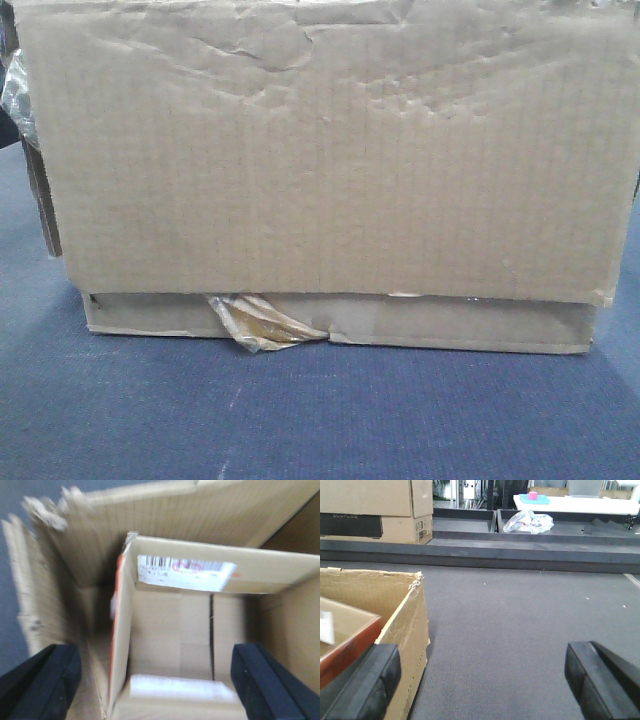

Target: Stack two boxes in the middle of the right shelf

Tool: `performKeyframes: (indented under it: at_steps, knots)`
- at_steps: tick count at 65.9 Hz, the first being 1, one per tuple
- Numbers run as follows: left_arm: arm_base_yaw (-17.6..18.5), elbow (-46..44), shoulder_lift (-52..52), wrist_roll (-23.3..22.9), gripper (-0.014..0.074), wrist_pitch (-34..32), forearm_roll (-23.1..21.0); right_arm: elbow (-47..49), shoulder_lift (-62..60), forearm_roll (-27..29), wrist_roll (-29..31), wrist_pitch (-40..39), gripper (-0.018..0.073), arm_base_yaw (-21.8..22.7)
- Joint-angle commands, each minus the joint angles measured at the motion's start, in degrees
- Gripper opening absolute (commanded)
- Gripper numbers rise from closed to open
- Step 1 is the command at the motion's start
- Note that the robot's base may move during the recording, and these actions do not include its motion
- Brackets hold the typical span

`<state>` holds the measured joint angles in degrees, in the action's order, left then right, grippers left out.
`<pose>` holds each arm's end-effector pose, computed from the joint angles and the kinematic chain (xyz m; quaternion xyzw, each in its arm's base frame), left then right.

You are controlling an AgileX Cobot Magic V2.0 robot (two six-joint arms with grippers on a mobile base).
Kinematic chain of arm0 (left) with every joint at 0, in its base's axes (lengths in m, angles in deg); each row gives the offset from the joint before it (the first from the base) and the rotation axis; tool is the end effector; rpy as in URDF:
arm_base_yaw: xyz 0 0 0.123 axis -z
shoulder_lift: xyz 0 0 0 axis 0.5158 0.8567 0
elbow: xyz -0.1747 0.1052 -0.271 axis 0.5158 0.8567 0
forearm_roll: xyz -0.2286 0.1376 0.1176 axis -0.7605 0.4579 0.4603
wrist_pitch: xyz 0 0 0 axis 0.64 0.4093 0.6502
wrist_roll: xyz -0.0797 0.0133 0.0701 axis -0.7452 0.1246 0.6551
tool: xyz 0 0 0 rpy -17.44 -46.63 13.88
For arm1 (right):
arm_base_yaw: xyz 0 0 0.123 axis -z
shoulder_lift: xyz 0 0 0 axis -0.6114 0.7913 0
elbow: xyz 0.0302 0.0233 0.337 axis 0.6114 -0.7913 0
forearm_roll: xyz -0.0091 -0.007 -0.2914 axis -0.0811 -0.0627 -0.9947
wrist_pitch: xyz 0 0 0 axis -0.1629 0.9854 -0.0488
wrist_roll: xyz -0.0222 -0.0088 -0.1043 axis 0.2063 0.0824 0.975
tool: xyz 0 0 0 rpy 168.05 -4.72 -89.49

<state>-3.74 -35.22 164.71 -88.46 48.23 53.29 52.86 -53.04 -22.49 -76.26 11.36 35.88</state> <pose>0.4118 -0.2004 0.4911 0.1120 0.9236 -0.0751 0.3589 0.1426 0.0081 0.4088 -0.0165 0.7579 0.0283 0.6515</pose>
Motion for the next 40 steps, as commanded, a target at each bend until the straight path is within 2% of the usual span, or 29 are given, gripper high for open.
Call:
performKeyframes:
  at_steps: [1,12,21,31,40]
  knots:
    - [0.25,-0.42,-4.24,1.24,0.0499,-0.55,0.92,2.85,0.15,-0.22,0.15,1.49,0.0568,-0.18]
    - [-1.24,1.34,-9.86,3.53,0.0499,-0.55,2.10,11.29,2.83,-0.22,0.15,7.05,0.0568,-0.18]
    - [-4.75,4.66,-13.17,4.30,0.0499,-0.55,2.10,19.51,7.46,0.40,0.15,13.02,0.0568,-0.62]
    - [-9.64,11.30,-16.54,5.64,0.0499,-0.55,1.99,28.48,14.63,0.40,0.30,21.28,0.0568,-4.02]
    - [-12.05,18.22,-18.58,6.01,0.0499,-0.55,1.87,34.65,21.72,0.40,0.74,29.52,0.0568,-7.84]
